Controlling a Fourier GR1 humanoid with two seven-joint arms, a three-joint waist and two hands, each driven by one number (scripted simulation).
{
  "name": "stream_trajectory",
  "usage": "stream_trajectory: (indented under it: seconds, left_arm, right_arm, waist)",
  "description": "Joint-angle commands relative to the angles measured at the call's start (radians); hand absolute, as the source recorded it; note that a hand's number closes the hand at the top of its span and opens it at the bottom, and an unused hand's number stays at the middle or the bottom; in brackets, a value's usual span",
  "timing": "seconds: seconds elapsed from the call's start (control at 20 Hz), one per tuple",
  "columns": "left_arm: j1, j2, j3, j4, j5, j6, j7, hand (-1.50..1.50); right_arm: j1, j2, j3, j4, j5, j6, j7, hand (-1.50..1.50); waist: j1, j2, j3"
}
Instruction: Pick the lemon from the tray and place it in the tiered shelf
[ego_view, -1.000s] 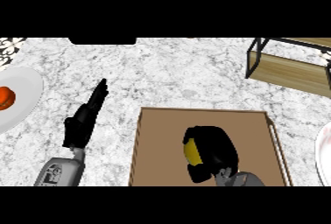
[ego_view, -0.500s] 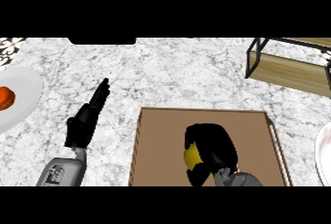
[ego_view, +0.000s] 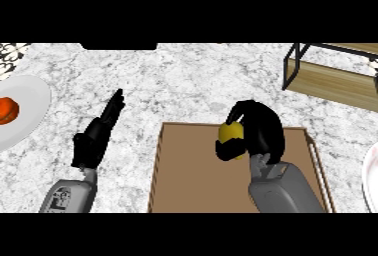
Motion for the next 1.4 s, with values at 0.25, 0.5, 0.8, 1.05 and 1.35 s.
stream_trajectory:
  seconds: [0.25, 0.5, 0.8, 1.05, 1.35]
  left_arm:
    - [0.03, -0.003, -0.009, -0.039, -0.019, 0.009, 0.031, 0.0]
    - [0.026, 0.014, 0.02, -0.017, 0.009, -0.024, -0.016, 0.0]
    - [0.065, -0.019, -0.006, -0.039, -0.011, -0.002, -0.01, 0.0]
    - [0.023, 0.011, 0.032, 0.019, -0.004, -0.022, -0.034, 0.0]
    - [-0.087, 0.002, 0.046, 0.032, -0.005, -0.014, 0.055, 0.0]
  right_arm:
    - [-0.146, 0.004, 0.034, -0.192, 0.091, -0.164, 0.186, 1.5]
    - [-0.238, -0.019, -0.085, -0.232, 0.201, -0.061, 0.24, 1.5]
    - [-0.388, -0.03, -0.149, -0.262, 0.316, 0.064, 0.297, 1.5]
    - [-0.474, -0.082, -0.228, -0.252, 0.383, 0.105, 0.273, 1.5]
    - [-0.582, -0.209, -0.432, -0.159, 0.277, 0.169, 0.15, 1.5]
  waist:
    - [-0.009, -0.007, -0.001]
    - [-0.012, -0.005, -0.001]
    - [-0.009, -0.006, -0.001]
    - [-0.012, -0.004, -0.001]
    - [-0.015, -0.002, -0.001]
